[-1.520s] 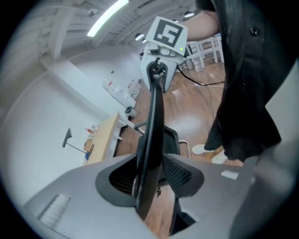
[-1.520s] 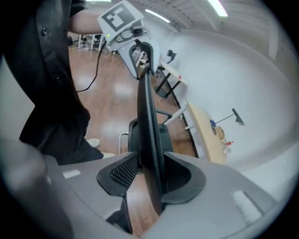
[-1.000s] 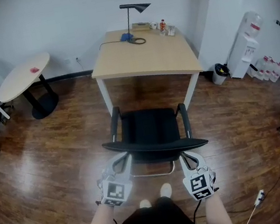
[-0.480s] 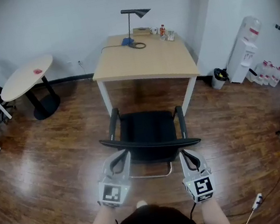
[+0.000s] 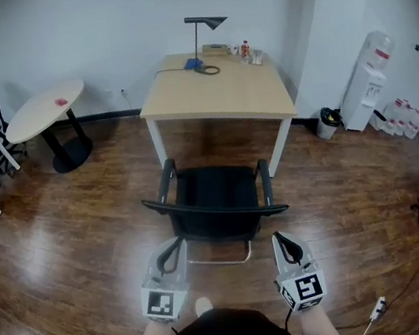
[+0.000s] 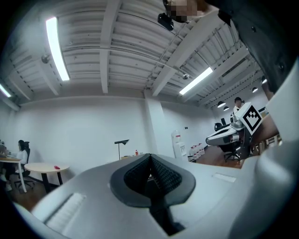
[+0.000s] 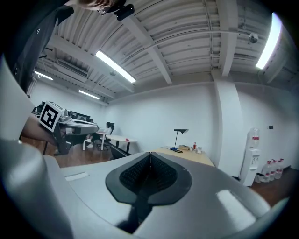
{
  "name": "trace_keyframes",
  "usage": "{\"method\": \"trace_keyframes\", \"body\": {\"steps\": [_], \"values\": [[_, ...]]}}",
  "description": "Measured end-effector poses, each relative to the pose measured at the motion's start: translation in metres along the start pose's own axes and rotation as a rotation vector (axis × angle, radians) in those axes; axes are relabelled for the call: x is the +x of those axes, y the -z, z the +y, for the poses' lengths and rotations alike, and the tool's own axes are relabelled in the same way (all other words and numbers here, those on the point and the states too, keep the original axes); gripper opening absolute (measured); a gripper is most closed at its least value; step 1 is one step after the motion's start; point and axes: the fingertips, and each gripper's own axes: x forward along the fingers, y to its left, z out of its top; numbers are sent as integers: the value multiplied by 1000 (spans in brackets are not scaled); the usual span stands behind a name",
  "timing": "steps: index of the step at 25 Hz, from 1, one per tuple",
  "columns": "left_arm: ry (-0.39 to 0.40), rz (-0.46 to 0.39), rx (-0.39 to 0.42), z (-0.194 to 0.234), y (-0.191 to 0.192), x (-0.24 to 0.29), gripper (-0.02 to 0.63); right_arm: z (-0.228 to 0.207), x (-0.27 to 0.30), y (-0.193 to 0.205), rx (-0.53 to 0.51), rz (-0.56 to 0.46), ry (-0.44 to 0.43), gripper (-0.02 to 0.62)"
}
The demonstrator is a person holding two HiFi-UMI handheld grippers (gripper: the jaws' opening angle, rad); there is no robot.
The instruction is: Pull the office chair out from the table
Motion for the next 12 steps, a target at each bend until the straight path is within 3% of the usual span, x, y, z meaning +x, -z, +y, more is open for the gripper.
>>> {"method": "trace_keyframes", "body": {"steps": [12], "values": [[-49,20,-19,-30,0,-35,2,7,-43,3,52,-42,-76,12]]}}
